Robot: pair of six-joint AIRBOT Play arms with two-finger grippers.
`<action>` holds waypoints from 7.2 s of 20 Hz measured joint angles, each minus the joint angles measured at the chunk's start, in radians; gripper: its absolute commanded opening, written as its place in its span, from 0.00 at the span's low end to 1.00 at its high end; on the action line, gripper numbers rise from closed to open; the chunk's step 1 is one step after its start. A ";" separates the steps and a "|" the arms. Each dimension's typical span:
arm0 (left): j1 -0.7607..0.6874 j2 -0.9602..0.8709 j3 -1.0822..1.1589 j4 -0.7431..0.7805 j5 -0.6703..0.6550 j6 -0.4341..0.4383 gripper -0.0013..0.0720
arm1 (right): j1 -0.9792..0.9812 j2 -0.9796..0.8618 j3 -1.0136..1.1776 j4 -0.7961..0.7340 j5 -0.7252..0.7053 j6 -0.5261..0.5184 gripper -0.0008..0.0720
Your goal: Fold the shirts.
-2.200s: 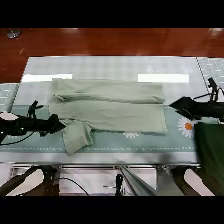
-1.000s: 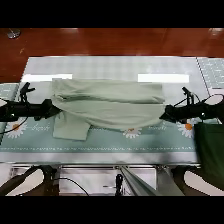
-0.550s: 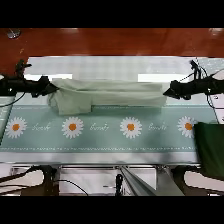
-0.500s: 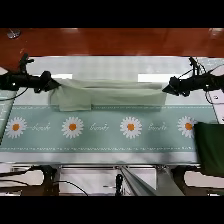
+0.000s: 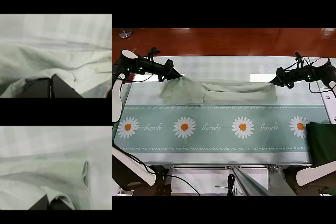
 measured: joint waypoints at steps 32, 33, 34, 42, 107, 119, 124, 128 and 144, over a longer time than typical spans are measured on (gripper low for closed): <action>-0.295 0.504 -0.473 0.061 0.296 0.138 0.05 | -0.061 0.292 -0.167 -0.105 0.206 -0.080 0.04; -0.329 0.499 -0.470 0.060 0.299 0.138 0.05 | -0.062 0.378 -0.202 -0.126 0.215 -0.080 0.04; -0.370 0.489 -0.462 0.057 0.307 0.138 0.05 | -0.061 0.464 -0.241 -0.140 0.219 -0.080 0.04; -0.732 0.251 -0.275 0.048 0.319 0.030 0.05 | 0.034 1.034 -0.492 -0.188 0.232 0.034 0.04; -0.074 1.148 -1.059 0.013 0.233 0.189 0.05 | 0.481 0.484 -0.860 0.394 -0.496 0.150 0.81; -0.074 1.148 -1.064 0.011 0.234 0.189 0.05 | 0.492 0.290 -0.020 0.172 -0.068 0.064 0.04; -0.074 1.148 -1.064 0.011 0.216 0.189 0.05 | 0.372 0.307 0.355 -0.145 0.225 0.250 0.04; -0.074 1.148 -1.064 0.012 0.175 0.189 0.05 | 0.188 0.390 0.455 -0.244 0.415 0.300 0.04; -0.074 1.148 -1.064 0.012 0.138 0.189 0.05 | -0.661 1.059 -0.229 -0.872 0.747 0.301 0.10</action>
